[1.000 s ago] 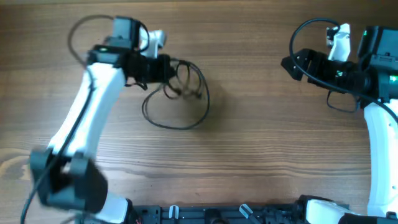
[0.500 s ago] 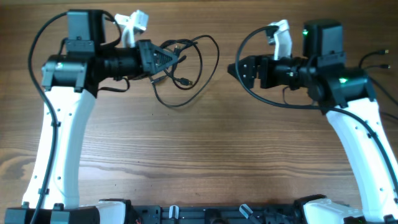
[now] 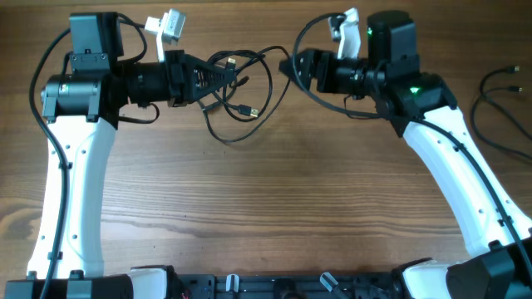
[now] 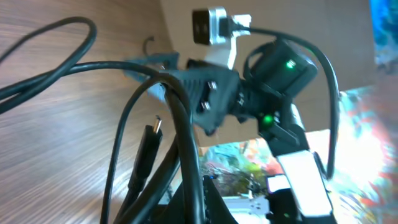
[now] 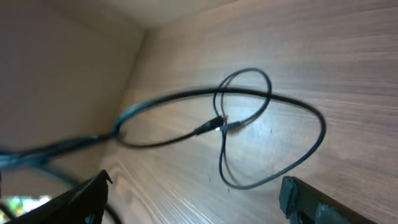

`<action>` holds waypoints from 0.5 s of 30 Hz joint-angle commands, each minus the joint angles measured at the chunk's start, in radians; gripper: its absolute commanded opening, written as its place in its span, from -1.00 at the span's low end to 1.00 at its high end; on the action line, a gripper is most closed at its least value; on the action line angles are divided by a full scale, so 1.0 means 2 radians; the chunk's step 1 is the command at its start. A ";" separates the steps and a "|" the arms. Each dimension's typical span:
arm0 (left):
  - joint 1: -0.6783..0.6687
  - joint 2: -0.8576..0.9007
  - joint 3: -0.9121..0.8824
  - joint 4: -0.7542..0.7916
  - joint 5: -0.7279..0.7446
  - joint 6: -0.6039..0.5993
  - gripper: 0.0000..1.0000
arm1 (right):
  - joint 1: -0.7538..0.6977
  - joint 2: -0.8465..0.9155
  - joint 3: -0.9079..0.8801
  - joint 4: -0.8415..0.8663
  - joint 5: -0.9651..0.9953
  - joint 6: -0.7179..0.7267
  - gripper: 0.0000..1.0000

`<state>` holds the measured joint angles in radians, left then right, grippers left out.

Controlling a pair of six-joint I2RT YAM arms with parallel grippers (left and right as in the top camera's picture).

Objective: Untangle cables

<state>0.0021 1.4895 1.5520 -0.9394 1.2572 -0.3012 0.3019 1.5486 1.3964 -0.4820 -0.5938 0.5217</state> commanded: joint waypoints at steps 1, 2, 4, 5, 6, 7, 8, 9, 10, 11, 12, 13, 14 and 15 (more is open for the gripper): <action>0.002 -0.001 0.001 0.001 0.041 0.042 -0.92 | -0.002 0.007 0.004 0.009 -0.001 0.067 0.81; 0.002 -0.001 0.001 0.002 0.040 0.060 -0.92 | -0.002 0.007 0.004 0.008 -0.024 0.061 0.81; 0.002 -0.001 0.001 0.002 0.020 0.074 -0.92 | -0.002 0.006 0.004 0.009 -0.072 0.005 0.80; 0.002 -0.001 0.001 0.001 -0.003 0.074 -0.92 | -0.002 0.006 0.004 0.009 -0.091 -0.022 0.80; 0.002 -0.001 0.001 0.001 -0.031 0.074 -0.92 | -0.002 0.006 0.004 0.010 -0.114 -0.047 0.79; 0.002 -0.001 0.001 -0.001 -0.047 0.074 -0.92 | -0.003 0.006 0.004 0.013 -0.132 -0.062 0.79; 0.002 0.000 0.001 -0.001 -0.050 0.074 -0.92 | -0.002 0.006 0.004 0.020 -0.153 -0.072 0.79; 0.002 0.001 0.001 0.000 -0.050 0.068 -0.92 | -0.001 0.006 0.004 0.031 -0.179 -0.085 0.80; 0.002 0.001 0.001 -0.001 -0.050 0.068 -0.92 | 0.001 0.006 0.004 0.037 -0.193 -0.093 0.80; 0.002 0.001 0.001 -0.001 -0.049 0.066 -0.92 | 0.003 0.006 0.004 0.038 -0.192 -0.095 0.79; 0.002 0.001 0.001 0.000 -0.039 0.054 -0.92 | 0.006 0.007 0.004 0.035 -0.184 -0.101 0.79; 0.002 0.001 0.001 0.002 -0.025 0.053 -0.92 | 0.009 0.008 0.002 0.035 -0.175 -0.103 0.79; 0.002 0.001 0.001 0.003 -0.005 0.053 -0.92 | 0.011 0.009 0.001 0.035 -0.166 -0.102 0.80; 0.002 0.001 0.001 0.003 0.009 0.053 -0.92 | 0.014 0.010 0.001 0.035 -0.150 -0.101 0.78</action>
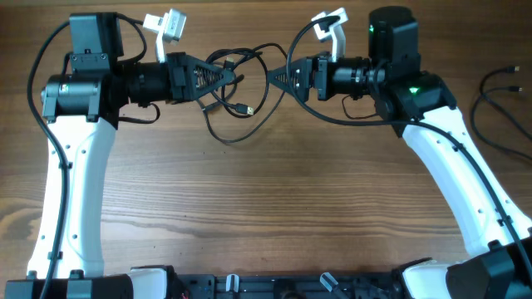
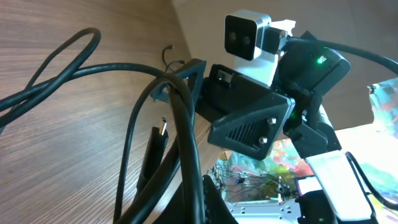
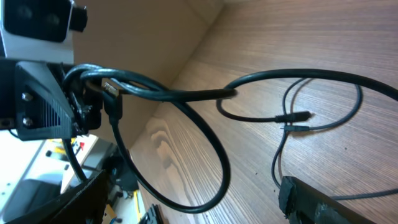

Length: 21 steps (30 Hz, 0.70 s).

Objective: Untangle cables

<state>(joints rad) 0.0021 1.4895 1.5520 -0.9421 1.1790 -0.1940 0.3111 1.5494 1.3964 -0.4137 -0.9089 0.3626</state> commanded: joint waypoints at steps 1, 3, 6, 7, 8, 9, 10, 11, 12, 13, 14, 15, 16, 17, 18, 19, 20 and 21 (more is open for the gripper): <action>0.002 0.001 0.001 0.004 0.063 0.000 -0.92 | 0.011 0.011 0.001 0.002 0.024 -0.009 0.74; 0.002 0.001 0.001 0.004 0.067 0.004 -0.92 | 0.008 0.011 0.001 0.019 0.040 0.022 0.69; 0.002 0.002 0.001 0.005 0.065 0.004 -0.92 | 0.005 0.011 0.001 0.059 0.031 0.045 0.61; 0.002 0.002 0.001 0.004 0.065 0.004 -0.92 | 0.007 0.011 0.001 0.061 0.031 0.044 0.60; 0.002 0.002 0.001 0.004 0.065 0.004 -0.92 | 0.006 0.011 0.001 0.062 0.031 0.043 0.58; 0.002 0.002 0.001 0.004 0.064 0.004 -0.92 | 0.006 0.011 0.001 0.065 0.031 0.043 0.58; 0.002 0.002 0.001 0.004 0.061 0.004 -0.92 | 0.006 0.011 0.001 0.074 0.030 0.043 0.57; 0.002 0.002 0.001 0.004 0.050 0.005 -0.92 | 0.006 0.011 0.001 0.085 0.024 0.046 0.57; 0.002 0.002 0.001 0.001 0.038 0.014 -0.92 | 0.006 0.011 0.001 0.099 0.017 0.051 0.56; 0.002 0.002 0.001 -0.004 0.024 0.034 -0.92 | 0.006 0.011 0.001 0.113 0.011 0.061 0.56; 0.002 0.003 0.001 -0.012 0.017 0.062 -0.92 | 0.006 0.011 0.001 0.121 0.008 0.066 0.56; 0.002 0.004 0.001 -0.021 0.015 0.090 -0.92 | 0.006 0.011 0.001 0.121 0.008 0.067 0.56; 0.002 0.006 0.001 -0.029 0.016 0.112 -0.92 | 0.006 0.011 0.001 0.119 0.008 0.066 0.55; 0.002 0.008 0.001 -0.037 0.016 0.132 -0.92 | 0.007 0.011 0.001 0.113 0.008 0.056 0.56; 0.001 0.012 0.001 -0.046 0.016 0.150 -0.92 | 0.007 0.011 0.001 0.106 0.009 0.048 0.56; 0.001 0.015 0.001 -0.052 0.016 0.159 -0.92 | 0.009 0.011 0.001 0.102 0.009 0.037 0.56; 0.001 0.016 0.001 -0.056 0.016 0.161 -0.92 | 0.010 0.011 0.001 0.095 0.009 0.027 0.56; 0.001 0.019 0.001 -0.058 0.016 0.161 -0.92 | 0.011 0.011 0.001 0.089 0.009 0.010 0.56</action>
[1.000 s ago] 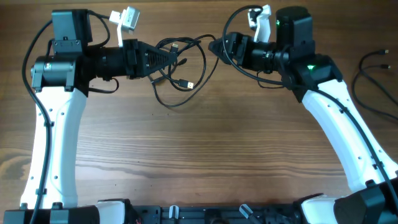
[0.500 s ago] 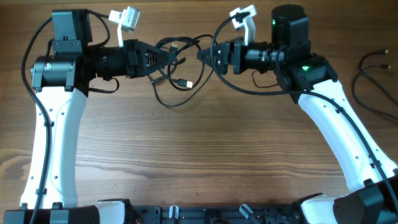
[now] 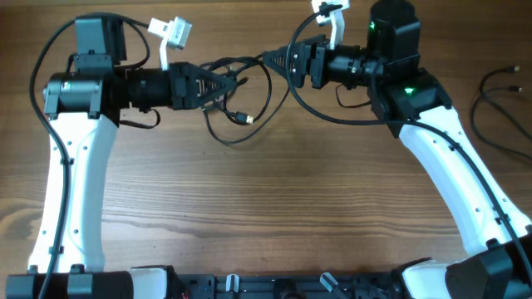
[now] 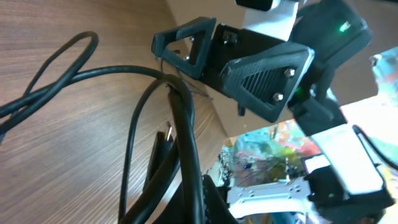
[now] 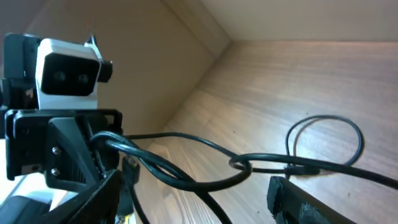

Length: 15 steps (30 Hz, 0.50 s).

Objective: Untangle cables

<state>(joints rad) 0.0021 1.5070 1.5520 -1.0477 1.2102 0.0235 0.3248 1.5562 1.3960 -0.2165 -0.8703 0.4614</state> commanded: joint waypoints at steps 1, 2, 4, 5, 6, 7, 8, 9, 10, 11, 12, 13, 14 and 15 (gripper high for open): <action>0.000 0.010 0.001 -0.006 0.002 0.052 -0.92 | 0.004 0.007 0.001 -0.012 -0.010 -0.047 0.55; 0.000 0.010 0.001 -0.008 0.002 0.053 -0.92 | 0.004 0.007 0.001 -0.013 -0.010 -0.049 0.56; 0.000 0.010 0.001 -0.025 0.002 0.084 -0.92 | 0.004 0.007 0.001 -0.014 -0.011 -0.059 0.56; 0.000 0.010 0.001 -0.042 0.002 0.114 -0.92 | 0.005 0.007 0.001 -0.016 -0.011 -0.061 0.55; 0.000 0.010 0.001 -0.061 0.002 0.145 -0.92 | 0.005 0.007 0.001 -0.020 -0.011 -0.061 0.56; 0.000 0.010 0.001 -0.079 0.002 0.172 -0.92 | 0.005 0.007 0.001 -0.027 -0.010 -0.062 0.56; 0.000 0.010 0.001 -0.092 0.001 0.190 -0.92 | 0.005 0.007 0.001 -0.034 -0.010 -0.066 0.56; 0.000 0.010 0.001 -0.098 0.001 0.197 -0.92 | 0.006 0.007 0.001 -0.042 -0.010 -0.073 0.56; 0.000 0.010 0.001 -0.099 0.000 0.197 -0.92 | 0.009 0.008 0.001 -0.051 -0.006 -0.073 0.56; 0.000 0.010 0.001 -0.099 0.000 0.196 -0.92 | 0.012 0.008 0.001 -0.061 0.002 -0.072 0.56; 0.000 0.010 0.001 -0.100 0.000 0.196 -0.92 | 0.019 0.008 0.001 -0.080 0.020 -0.063 0.56; -0.002 0.010 0.001 -0.100 -0.002 0.196 -0.92 | 0.023 0.008 0.001 -0.092 0.033 -0.055 0.56; -0.004 0.010 0.001 -0.100 -0.008 0.196 -0.92 | 0.027 0.008 0.001 -0.103 0.038 -0.055 0.56; -0.009 0.010 0.001 -0.099 -0.027 0.196 -0.92 | 0.032 0.008 0.001 -0.121 0.043 -0.059 0.56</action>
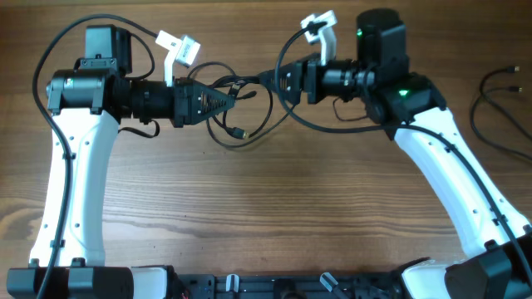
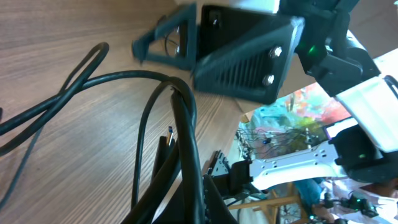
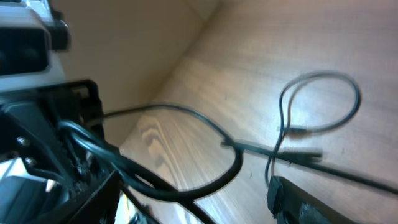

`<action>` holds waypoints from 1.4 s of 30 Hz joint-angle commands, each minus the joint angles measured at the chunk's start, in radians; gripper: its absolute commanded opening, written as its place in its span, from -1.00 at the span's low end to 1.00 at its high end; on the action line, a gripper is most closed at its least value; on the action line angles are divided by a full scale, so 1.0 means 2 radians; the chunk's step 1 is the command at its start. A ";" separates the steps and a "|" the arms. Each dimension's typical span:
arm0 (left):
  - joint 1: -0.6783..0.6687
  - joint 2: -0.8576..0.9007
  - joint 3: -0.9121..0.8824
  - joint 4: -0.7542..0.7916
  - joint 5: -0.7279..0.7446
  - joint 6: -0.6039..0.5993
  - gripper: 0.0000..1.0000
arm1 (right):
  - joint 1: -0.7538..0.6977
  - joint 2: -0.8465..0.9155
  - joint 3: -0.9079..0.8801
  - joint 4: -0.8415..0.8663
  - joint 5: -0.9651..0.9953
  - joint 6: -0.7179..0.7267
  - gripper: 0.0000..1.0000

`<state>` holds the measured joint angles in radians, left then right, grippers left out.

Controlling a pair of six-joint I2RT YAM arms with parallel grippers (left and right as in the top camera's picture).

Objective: Untangle cables

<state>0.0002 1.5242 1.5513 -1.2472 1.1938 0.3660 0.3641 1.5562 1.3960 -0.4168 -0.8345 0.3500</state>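
A tangle of black cables (image 1: 246,100) lies at the far middle of the wooden table, with a plug end (image 1: 240,131) hanging toward me. My left gripper (image 1: 226,100) comes in from the left and is shut on a bunch of thick strands (image 2: 182,130), lifting them a little off the wood. From the right, my right gripper (image 1: 271,79) faces it, open, its fingers (image 3: 308,199) wide apart. A thick loop (image 3: 231,149) passes in front of them and a thin looped cable (image 3: 320,99) lies behind. The two grippers stand close, tip to tip.
Another black cable (image 1: 497,100) lies apart at the table's far right edge. Both white arms reach in from the near side. The back wall (image 3: 143,37) rises just behind the tangle.
Both grippers have come a little toward me. The tangle and its plug end have shifted the same way. Left stays shut on the strands, right stays open.
My left gripper held the cable bunch at every moment. The right gripper, open, first stood off to the right. Then it pointed at the tangle near the left gripper, then sat farther back, and now is nearer again.
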 commanded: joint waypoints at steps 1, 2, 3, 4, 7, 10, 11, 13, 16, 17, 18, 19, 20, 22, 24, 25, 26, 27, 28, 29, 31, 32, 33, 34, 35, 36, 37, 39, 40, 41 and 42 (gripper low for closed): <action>-0.012 0.002 0.001 0.000 -0.039 0.025 -0.92 | 0.014 0.008 0.001 -0.028 0.025 -0.005 0.55; -0.014 0.002 0.001 0.000 -0.051 0.023 -0.92 | 0.014 0.008 0.001 -0.040 0.024 -0.011 0.55; -0.014 0.002 0.001 0.001 -0.047 0.014 -0.92 | 0.014 0.008 0.001 -0.045 0.024 -0.022 0.55; -0.014 0.002 0.001 0.004 -0.040 0.003 -0.92 | 0.014 0.008 0.001 -0.050 0.024 -0.032 0.55; -0.014 0.002 0.001 0.021 0.015 -0.044 -0.92 | 0.015 0.009 0.001 -0.059 0.026 -0.046 0.54; -0.013 0.002 0.002 0.044 0.092 -0.074 -0.92 | 0.016 0.017 0.001 -0.060 0.041 -0.046 0.47; -0.013 0.002 0.002 0.052 0.116 -0.090 -0.92 | 0.016 0.020 0.001 -0.060 0.055 -0.046 0.45; -0.012 0.002 0.002 0.061 0.126 -0.124 -0.92 | 0.014 0.024 0.001 -0.060 0.084 -0.046 0.43; 0.005 0.002 0.002 0.057 0.126 -0.148 -0.92 | -0.004 0.024 0.001 -0.054 0.107 -0.043 0.15; 0.012 0.002 0.002 0.057 0.126 -0.148 -0.92 | -0.011 0.024 0.001 -0.055 0.106 -0.043 -0.18; 0.019 0.002 0.002 0.057 0.124 -0.148 -0.92 | -0.019 0.024 0.001 -0.057 0.106 -0.042 -0.74; 0.028 0.002 0.002 0.057 0.124 -0.149 -0.92 | -0.026 0.024 0.001 -0.059 0.104 -0.040 -0.92; 0.039 0.002 0.002 0.057 0.124 -0.148 -0.92 | -0.037 0.024 0.001 -0.062 0.103 -0.038 -0.91; 0.050 0.002 0.002 0.057 0.122 -0.148 -0.92 | -0.049 0.024 0.001 -0.064 0.103 -0.038 -0.91; 0.064 0.002 0.002 0.057 0.100 -0.148 -0.90 | -0.062 0.024 0.001 -0.064 0.102 -0.029 -0.91; 0.068 0.002 0.002 0.056 0.090 -0.148 -0.85 | -0.067 0.024 0.001 -0.063 0.096 -0.029 -0.91; 0.071 0.002 0.002 0.055 0.082 -0.148 -0.83 | -0.072 0.024 0.001 -0.062 0.088 -0.029 -0.91; 0.072 0.002 0.002 0.054 0.074 -0.148 -0.77 | -0.076 0.024 0.001 -0.061 0.079 -0.029 -0.92; 0.072 0.002 0.002 0.054 0.061 -0.148 -0.72 | -0.079 0.024 0.001 -0.061 0.076 -0.029 -0.91; 0.071 0.002 0.002 0.054 0.047 -0.148 -0.60 | -0.080 0.024 0.001 -0.062 0.076 -0.029 -0.91; 0.070 0.002 0.001 0.052 0.003 -0.148 -0.34 | -0.080 0.024 0.001 -0.063 0.076 -0.029 -0.92; 0.068 0.002 0.001 0.051 -0.018 -0.148 -0.22 | -0.080 0.024 0.001 -0.063 0.072 -0.030 -0.91; 0.065 0.002 0.001 0.049 -0.034 -0.147 -0.09 | -0.080 0.024 0.001 -0.064 0.066 -0.031 -0.91; 0.059 0.002 0.001 0.047 -0.058 -0.146 0.01 | -0.080 0.024 0.001 -0.065 0.063 -0.031 -0.91; 0.052 0.002 0.001 0.046 -0.081 -0.146 0.06 | -0.080 0.024 0.001 -0.067 0.063 -0.031 -0.91; 0.040 0.002 0.000 0.046 -0.114 -0.146 0.05 | -0.080 0.024 0.001 -0.070 0.063 -0.031 -0.91; 0.032 0.002 -0.002 0.046 -0.131 -0.146 0.02 | -0.080 0.024 0.001 -0.073 0.063 -0.031 -0.91; 0.012 0.002 -0.011 0.055 -0.156 -0.146 -0.04 | -0.080 0.024 0.001 -0.081 0.063 -0.032 -0.92; 0.002 0.003 -0.019 0.067 -0.165 -0.146 -0.09 | -0.080 0.024 0.001 -0.085 0.063 -0.036 -0.91; -0.007 0.006 -0.027 0.082 -0.174 -0.150 -0.17 | -0.080 0.024 0.001 -0.091 0.063 -0.041 -0.91; -0.011 0.010 -0.031 0.092 -0.179 -0.159 -0.18 | -0.080 0.024 0.001 -0.094 0.063 -0.043 -0.92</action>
<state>0.0158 1.5261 1.5326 -1.1168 0.9432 0.0639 0.2020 1.5974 1.3960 -0.5896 -0.6807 0.2852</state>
